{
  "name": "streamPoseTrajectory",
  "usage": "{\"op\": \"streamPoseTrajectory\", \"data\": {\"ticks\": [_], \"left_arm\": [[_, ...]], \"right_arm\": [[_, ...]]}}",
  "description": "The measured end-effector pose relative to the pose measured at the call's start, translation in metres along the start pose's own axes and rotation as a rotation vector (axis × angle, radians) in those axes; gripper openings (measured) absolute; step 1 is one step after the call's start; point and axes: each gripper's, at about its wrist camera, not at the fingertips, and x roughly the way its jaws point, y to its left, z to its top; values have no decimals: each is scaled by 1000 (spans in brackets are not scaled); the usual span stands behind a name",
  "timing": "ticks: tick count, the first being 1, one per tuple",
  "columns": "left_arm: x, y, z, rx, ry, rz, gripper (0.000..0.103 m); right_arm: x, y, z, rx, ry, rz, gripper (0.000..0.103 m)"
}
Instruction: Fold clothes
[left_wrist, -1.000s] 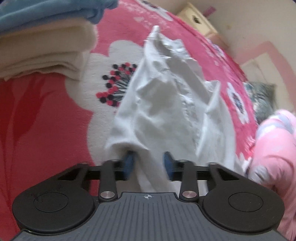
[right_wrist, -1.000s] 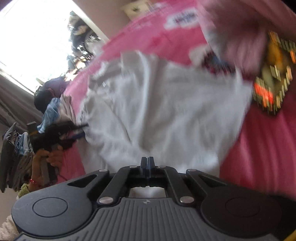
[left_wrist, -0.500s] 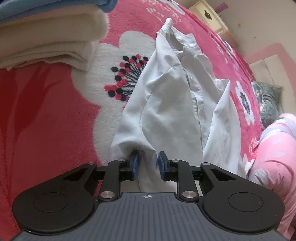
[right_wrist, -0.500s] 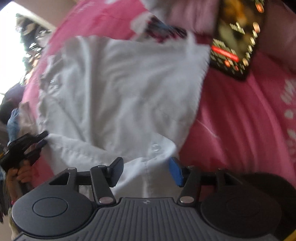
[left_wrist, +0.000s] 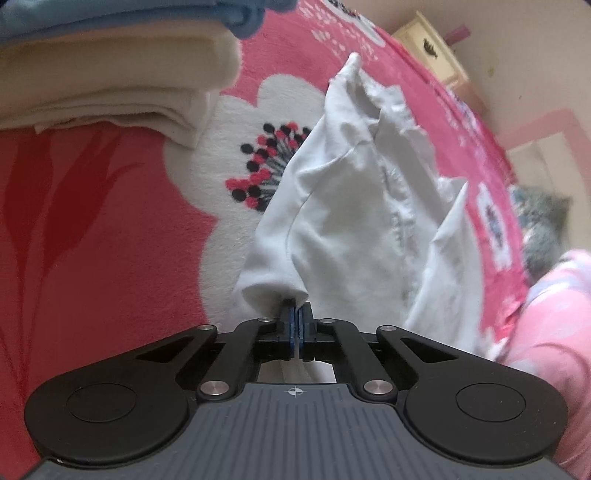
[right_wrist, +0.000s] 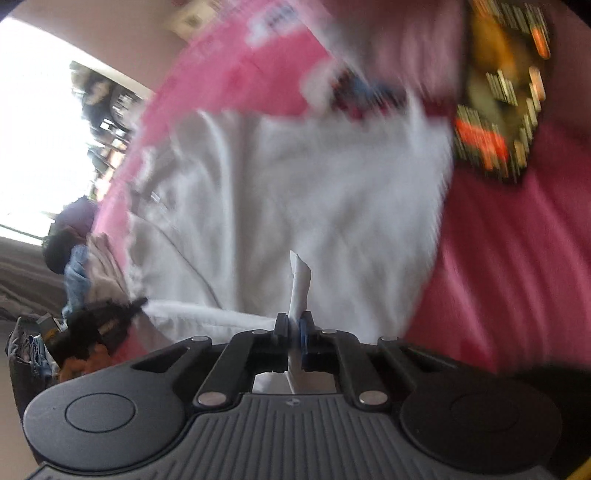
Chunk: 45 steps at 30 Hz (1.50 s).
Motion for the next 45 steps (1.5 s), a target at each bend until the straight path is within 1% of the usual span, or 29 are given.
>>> {"op": "streamPoseTrajectory", "data": {"ticks": [2, 6, 8, 10, 11, 13, 14, 15, 17, 18, 19, 20, 22, 23, 24, 26, 27, 29, 30, 32, 33, 34, 35, 38, 40, 41, 43, 45], "left_arm": [[-4, 4, 5, -51, -9, -45, 0], [-17, 10, 12, -115, -81, -106, 0], [-24, 9, 10, -111, -108, -138, 0], [-29, 7, 6, -78, -130, -164, 0], [-31, 6, 3, -47, -140, -162, 0], [-34, 5, -5, 21, -158, -144, 0], [-34, 7, -9, 48, -156, -132, 0], [-32, 10, -13, 65, -144, -121, 0], [-26, 17, -19, 96, -125, -74, 0], [-23, 21, -22, 110, -118, -45, 0], [-22, 26, -23, 118, -110, -22, 0], [-21, 30, -24, 116, -105, -14, 0], [-24, 37, -24, 111, -101, -8, 1], [-26, 39, -23, 113, -102, -4, 1], [-28, 40, -22, 119, -96, 1, 1], [-30, 39, -22, 138, -77, 13, 2], [-31, 39, -22, 147, -71, 20, 2], [-33, 37, -24, 169, -54, 34, 3], [-34, 36, -25, 177, -45, 41, 7], [-38, 36, -28, 191, -35, 52, 12], [-41, 36, -30, 203, -36, 56, 17], [-45, 37, -33, 223, -41, 61, 19], [-48, 36, -37, 244, -48, 67, 20], [-59, 36, -46, 321, -87, 76, 20], [-63, 36, -48, 384, -121, 82, 22], [-64, 36, -48, 405, -137, 87, 23], [-61, 38, -46, 419, -158, 88, 23], [-57, 40, -42, 425, -169, 78, 23]], "right_arm": [[-7, 25, 25, -99, -81, 0, 6], [-28, 82, 71, -289, -248, 48, 6], [-42, 101, 81, -351, -306, 90, 6], [-50, 106, 79, -408, -344, 96, 6], [-49, 103, 74, -430, -350, 86, 6], [-35, 82, 61, -445, -302, 30, 7], [-20, 69, 53, -427, -251, -18, 8], [-6, 55, 46, -400, -194, -66, 11], [27, 18, 31, -347, -40, -192, 13], [38, 3, 25, -313, 10, -246, 13], [45, -11, 21, -267, 53, -281, 13], [47, -23, 18, -218, 84, -287, 13], [42, -39, 18, -123, 98, -249, 13], [37, -42, 20, -98, 87, -239, 14], [32, -39, 24, -104, 60, -241, 17], [22, -28, 34, -146, 0, -247, 18], [20, -17, 39, -187, -28, -231, 21], [17, 8, 49, -276, -82, -186, 27], [19, 24, 53, -328, -102, -159, 29], [34, 63, 60, -451, -108, -101, 31], [44, 84, 61, -512, -96, -66, 33], [55, 101, 58, -563, -85, -32, 34], [70, 125, 55, -620, -70, 5, 36], [120, 181, 53, -745, 0, 84, 37], [155, 210, 52, -789, 55, 122, 37], [173, 222, 54, -790, 80, 136, 37], [209, 239, 58, -775, 127, 156, 37], [234, 243, 60, -746, 148, 155, 37]]}}
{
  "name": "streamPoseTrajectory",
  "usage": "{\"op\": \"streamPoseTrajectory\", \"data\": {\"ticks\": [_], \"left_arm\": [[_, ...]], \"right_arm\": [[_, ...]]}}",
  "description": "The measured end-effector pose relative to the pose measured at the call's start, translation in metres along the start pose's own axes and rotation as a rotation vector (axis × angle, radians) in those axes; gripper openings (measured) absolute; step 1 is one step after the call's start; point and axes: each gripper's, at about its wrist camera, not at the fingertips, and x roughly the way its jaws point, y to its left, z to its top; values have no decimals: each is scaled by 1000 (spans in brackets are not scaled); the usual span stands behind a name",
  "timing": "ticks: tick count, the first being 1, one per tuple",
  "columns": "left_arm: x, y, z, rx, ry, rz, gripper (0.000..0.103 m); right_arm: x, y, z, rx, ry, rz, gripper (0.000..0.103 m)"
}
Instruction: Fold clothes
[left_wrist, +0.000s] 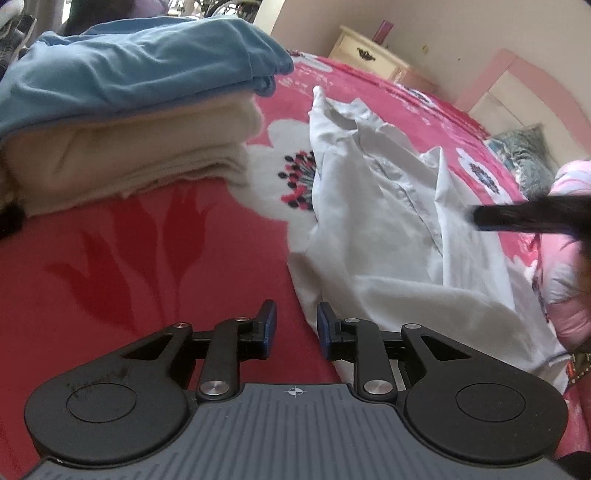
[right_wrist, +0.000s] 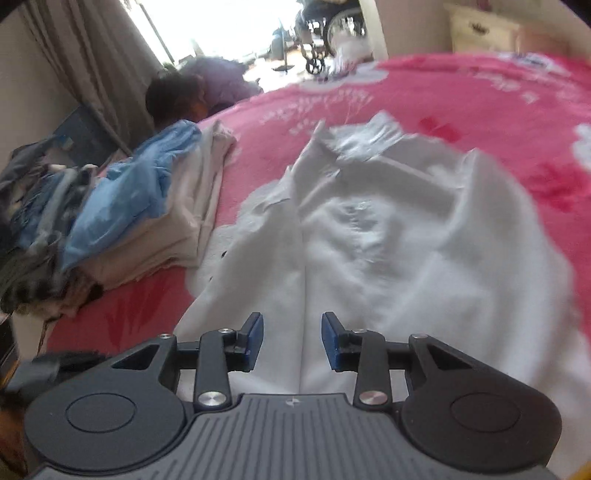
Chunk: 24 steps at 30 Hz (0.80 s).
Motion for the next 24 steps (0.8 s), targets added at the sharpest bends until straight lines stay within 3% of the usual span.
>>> {"op": "streamPoseTrajectory", "data": {"ticks": [7, 8, 9, 10, 11, 17, 20, 24], "left_arm": [[14, -3, -1, 84, -12, -74, 24], [17, -5, -2, 100, -16, -77, 24], [20, -7, -2, 117, -19, -80, 24], [22, -9, -3, 134, -23, -76, 24], [24, -10, -4, 147, -25, -73, 24], [28, -14, -7, 178, -44, -64, 26], [27, -17, -9, 199, -46, -58, 29], [24, -20, -11, 225, -49, -46, 29]], "right_arm": [[69, -13, 11, 70, 111, 70, 37], [72, -11, 10, 56, 122, 71, 30], [74, -8, 9, 31, 129, 61, 12], [74, -4, 8, -8, 135, 38, 3], [73, 1, 7, -42, 128, 10, 0], [30, 26, 26, -227, -101, -150, 0], [37, 35, 35, -308, -120, -188, 0], [75, 43, 29, -425, -90, -259, 3]]}}
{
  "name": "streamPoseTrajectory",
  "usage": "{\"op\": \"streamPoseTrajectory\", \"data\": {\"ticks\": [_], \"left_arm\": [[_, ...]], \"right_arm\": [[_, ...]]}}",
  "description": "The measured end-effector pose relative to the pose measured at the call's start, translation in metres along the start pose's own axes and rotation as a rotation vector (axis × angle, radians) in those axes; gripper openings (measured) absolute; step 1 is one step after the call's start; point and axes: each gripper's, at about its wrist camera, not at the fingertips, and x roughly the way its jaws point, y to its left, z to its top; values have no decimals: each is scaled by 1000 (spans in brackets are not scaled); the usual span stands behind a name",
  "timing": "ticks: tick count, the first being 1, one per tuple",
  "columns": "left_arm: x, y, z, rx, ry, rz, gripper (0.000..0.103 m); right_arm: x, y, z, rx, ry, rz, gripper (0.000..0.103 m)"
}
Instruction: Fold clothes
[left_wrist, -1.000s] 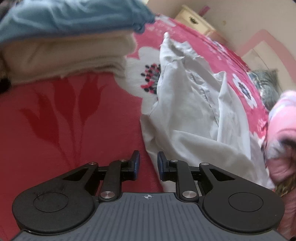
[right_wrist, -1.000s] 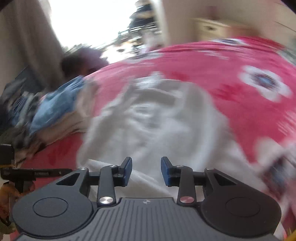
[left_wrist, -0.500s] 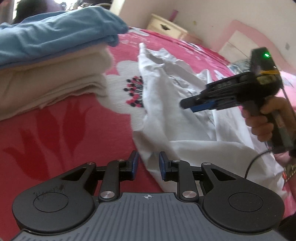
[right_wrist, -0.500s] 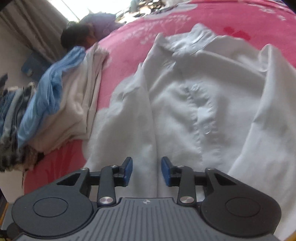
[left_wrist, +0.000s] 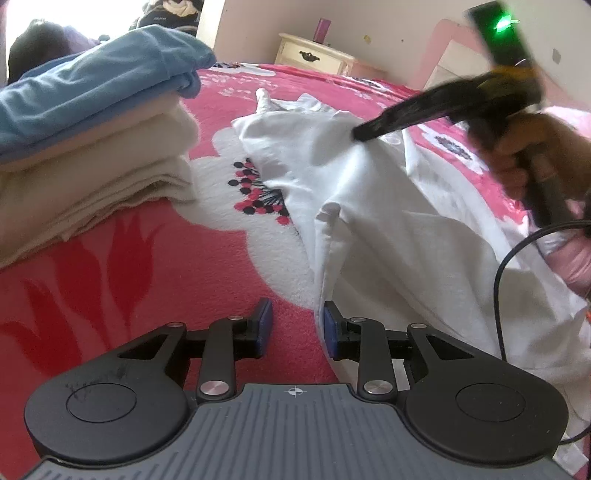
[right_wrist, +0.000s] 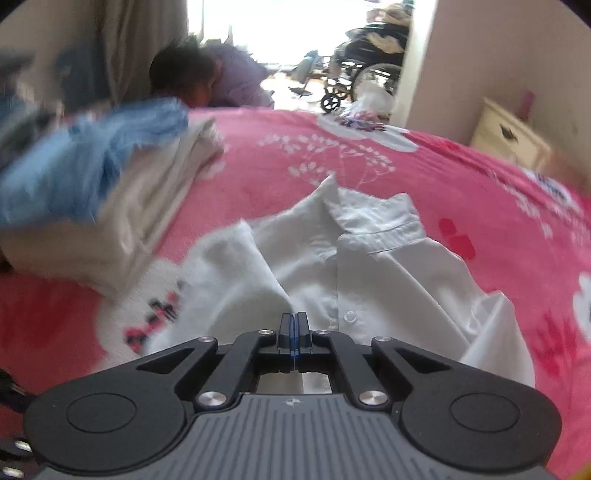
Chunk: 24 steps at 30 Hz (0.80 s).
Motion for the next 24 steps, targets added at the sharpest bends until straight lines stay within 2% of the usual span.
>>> {"op": "streamPoseTrajectory", "data": {"ticks": [1, 2, 5, 7, 9, 11, 14, 17, 20, 23, 24], "left_arm": [[-1, 0, 1, 4, 0, -7, 29], [-3, 0, 2, 6, -1, -17, 29], [-3, -3, 6, 23, -7, -52, 31], [1, -8, 10, 50, -6, -63, 32], [8, -14, 12, 79, -9, -61, 32], [18, -19, 14, 100, -6, -36, 32], [26, -23, 13, 89, 9, 29, 27], [22, -21, 13, 61, 6, 58, 17], [18, -13, 13, 38, 15, 93, 15], [12, -7, 12, 21, 26, 117, 16], [11, -7, 12, 19, 29, 128, 16]], "right_arm": [[7, 1, -3, 3, 13, -3, 5], [10, -2, -3, 36, 18, 4, 13], [-3, -31, -3, 226, -23, 49, 26], [-26, -60, -6, 366, -61, 102, 29], [-47, -81, -13, 426, -46, 137, 32], [-65, -95, -28, 441, 7, 142, 32], [-83, -100, -60, 409, 114, 77, 32], [-103, -93, -92, 380, 157, 73, 32], [-114, -81, -121, 373, 231, 93, 32], [-113, -65, -151, 324, 355, 90, 32], [-116, -63, -156, 318, 365, 97, 32]]}}
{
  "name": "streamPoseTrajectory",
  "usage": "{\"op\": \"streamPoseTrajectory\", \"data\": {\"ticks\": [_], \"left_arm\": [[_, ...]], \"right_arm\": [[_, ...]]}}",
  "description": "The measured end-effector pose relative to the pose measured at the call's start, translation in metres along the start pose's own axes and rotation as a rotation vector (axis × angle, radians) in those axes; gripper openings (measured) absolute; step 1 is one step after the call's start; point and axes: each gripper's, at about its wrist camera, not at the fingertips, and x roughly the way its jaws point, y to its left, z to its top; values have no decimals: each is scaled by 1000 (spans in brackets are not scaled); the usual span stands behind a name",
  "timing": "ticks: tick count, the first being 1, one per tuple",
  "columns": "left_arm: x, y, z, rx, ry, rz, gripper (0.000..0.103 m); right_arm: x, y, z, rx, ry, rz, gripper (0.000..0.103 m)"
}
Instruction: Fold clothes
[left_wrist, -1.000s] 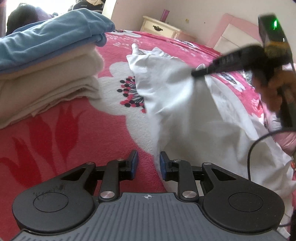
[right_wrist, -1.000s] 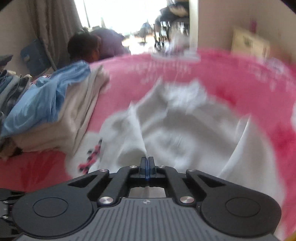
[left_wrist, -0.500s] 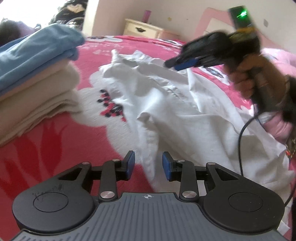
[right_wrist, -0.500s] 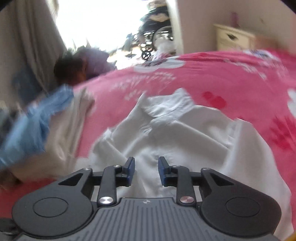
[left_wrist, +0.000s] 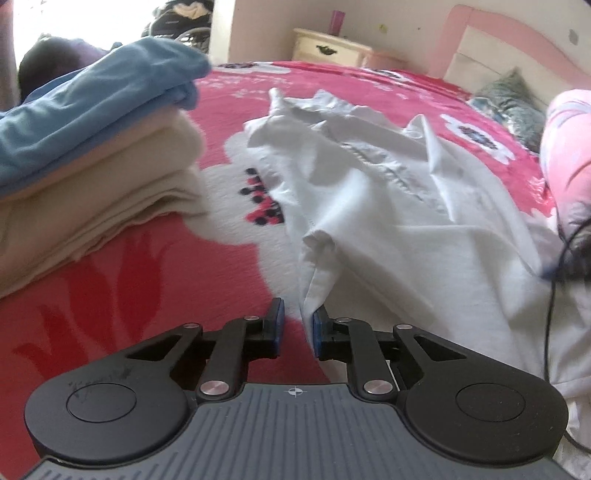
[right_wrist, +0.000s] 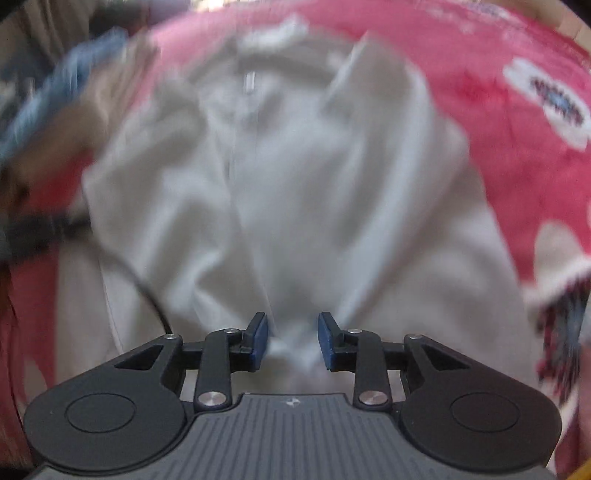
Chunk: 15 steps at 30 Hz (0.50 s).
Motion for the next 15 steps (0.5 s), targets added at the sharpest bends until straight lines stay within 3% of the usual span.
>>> {"op": "streamPoseTrajectory", "data": {"ticks": [4, 9, 15], "left_arm": [[-3, 0, -2, 27, 5, 47, 16], [-7, 1, -3, 43, 2, 71, 19], [-6, 0, -7, 27, -10, 91, 19]], "right_arm": [[-14, -3, -3, 2, -13, 33, 32], [-33, -14, 25, 56, -144, 74, 32], [5, 1, 72, 62, -183, 145, 32]]}}
